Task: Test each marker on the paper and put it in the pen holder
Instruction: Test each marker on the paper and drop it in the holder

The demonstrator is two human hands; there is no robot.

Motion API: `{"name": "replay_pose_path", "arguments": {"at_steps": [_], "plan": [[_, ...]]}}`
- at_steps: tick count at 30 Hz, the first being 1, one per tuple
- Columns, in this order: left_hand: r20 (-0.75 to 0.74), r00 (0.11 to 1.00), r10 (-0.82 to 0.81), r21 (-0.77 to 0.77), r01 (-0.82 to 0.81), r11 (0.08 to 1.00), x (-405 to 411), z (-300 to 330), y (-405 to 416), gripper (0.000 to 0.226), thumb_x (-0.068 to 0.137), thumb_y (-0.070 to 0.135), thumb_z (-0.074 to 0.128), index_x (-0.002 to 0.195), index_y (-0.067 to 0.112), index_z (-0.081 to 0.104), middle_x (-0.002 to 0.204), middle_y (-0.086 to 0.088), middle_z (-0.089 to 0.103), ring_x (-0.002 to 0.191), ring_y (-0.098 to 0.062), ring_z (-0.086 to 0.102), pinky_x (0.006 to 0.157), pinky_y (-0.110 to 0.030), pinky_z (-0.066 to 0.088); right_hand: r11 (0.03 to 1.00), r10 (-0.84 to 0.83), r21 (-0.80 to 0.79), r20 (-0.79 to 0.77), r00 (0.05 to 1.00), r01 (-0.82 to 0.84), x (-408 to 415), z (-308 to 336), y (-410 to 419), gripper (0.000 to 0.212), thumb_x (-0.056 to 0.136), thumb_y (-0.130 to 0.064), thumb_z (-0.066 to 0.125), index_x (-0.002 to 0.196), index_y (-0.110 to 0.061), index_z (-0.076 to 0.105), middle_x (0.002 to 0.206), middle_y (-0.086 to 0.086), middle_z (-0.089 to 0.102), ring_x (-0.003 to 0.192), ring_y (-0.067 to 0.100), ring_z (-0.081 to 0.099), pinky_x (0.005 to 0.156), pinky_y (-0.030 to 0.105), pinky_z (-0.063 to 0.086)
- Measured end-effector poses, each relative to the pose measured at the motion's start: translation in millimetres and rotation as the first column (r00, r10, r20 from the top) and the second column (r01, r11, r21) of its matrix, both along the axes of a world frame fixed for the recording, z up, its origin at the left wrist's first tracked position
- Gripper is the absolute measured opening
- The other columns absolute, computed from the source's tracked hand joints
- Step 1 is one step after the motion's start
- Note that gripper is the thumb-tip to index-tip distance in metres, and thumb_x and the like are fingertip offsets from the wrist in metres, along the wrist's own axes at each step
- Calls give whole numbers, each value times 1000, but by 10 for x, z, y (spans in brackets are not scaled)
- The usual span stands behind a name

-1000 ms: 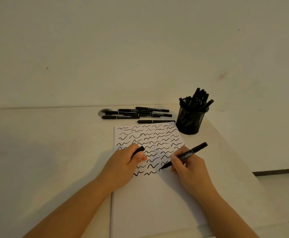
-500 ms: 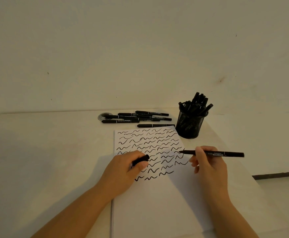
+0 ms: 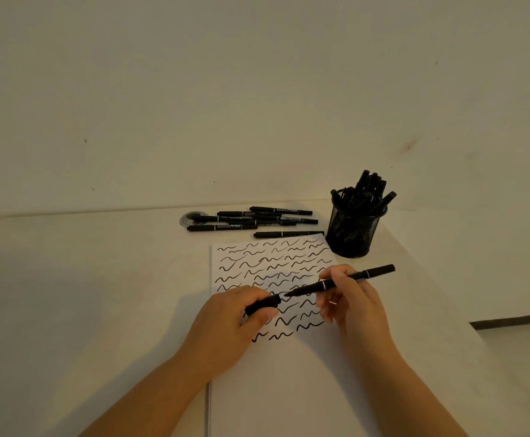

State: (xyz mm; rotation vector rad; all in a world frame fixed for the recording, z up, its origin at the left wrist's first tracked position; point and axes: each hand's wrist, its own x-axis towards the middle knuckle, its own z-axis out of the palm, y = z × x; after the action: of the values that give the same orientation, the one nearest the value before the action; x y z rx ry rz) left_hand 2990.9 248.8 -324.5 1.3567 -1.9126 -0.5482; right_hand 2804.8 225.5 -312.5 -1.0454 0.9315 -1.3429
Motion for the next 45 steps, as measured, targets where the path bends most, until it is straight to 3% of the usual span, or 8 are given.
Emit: {"name": "replay_pose_path", "arguments": {"at_steps": [6,10,16,27,34,37,40,45], "plan": [[22,999,-28,-2,28,1000,-18,31,20,6,87,33,57,87,38,61,69,21,57,73,4,53,62,-6,37,999,25,-37,-94,995,-29,43,5,40,21,93,-10,45,75,-13,57,51,5,59,44,14,49,41,19,39],[38,999,-31,-5,32,999,-27,43,16,17,87,32,57,81,47,52,66,24,55,74,3,53,62,-6,36,993,66,-79,-200,978,-83,65,17,68,15,92,-6,47,79,-12,53,57,7,66,46,13,55,43,20,44],[44,998,-39,-38,40,998,-48,39,35,8,84,45,46,78,43,50,59,21,50,68,0,51,59,-9,35,979,99,-136,-345,933,-154,91,34,86,12,88,-5,55,77,-11,56,58,1,67,48,8,57,44,19,46],[-117,991,-66,-9,65,998,-76,64,61,26,78,54,36,68,37,53,57,15,51,51,-7,42,48,-16,31,958,201,-164,-208,957,-237,90,-4,120,8,86,-2,54,80,-7,56,54,1,60,49,7,51,46,17,40],[-181,981,-63,91,81,993,-76,91,65,21,83,37,43,65,35,54,46,13,45,44,-7,36,45,-14,29,946,258,-156,-161,953,-283,100,-4,112,15,72,-23,60,78,-11,56,56,2,58,49,9,48,47,18,40],[-178,982,-61,90,78,993,-102,115,64,21,83,38,42,67,34,55,47,14,45,46,-6,36,47,-14,30,951,232,-164,-182,956,-262,92,-8,97,17,74,-24,59,82,-9,55,57,2,59,49,8,48,46,18,40],[-137,989,-52,58,60,997,-118,119,50,23,87,41,40,76,29,57,51,16,48,47,-6,38,48,-15,30,970,148,-152,-249,957,-189,108,-8,89,2,84,-16,58,84,-14,59,58,-2,63,49,4,52,46,16,41],[-163,986,34,53,-25,998,-96,77,36,14,95,33,38,85,31,48,54,17,48,46,-6,37,47,-18,29,987,-128,-143,-475,871,67,118,-43,63,17,82,-32,62,68,-22,62,60,-10,66,52,-1,54,52,10,42]]}}
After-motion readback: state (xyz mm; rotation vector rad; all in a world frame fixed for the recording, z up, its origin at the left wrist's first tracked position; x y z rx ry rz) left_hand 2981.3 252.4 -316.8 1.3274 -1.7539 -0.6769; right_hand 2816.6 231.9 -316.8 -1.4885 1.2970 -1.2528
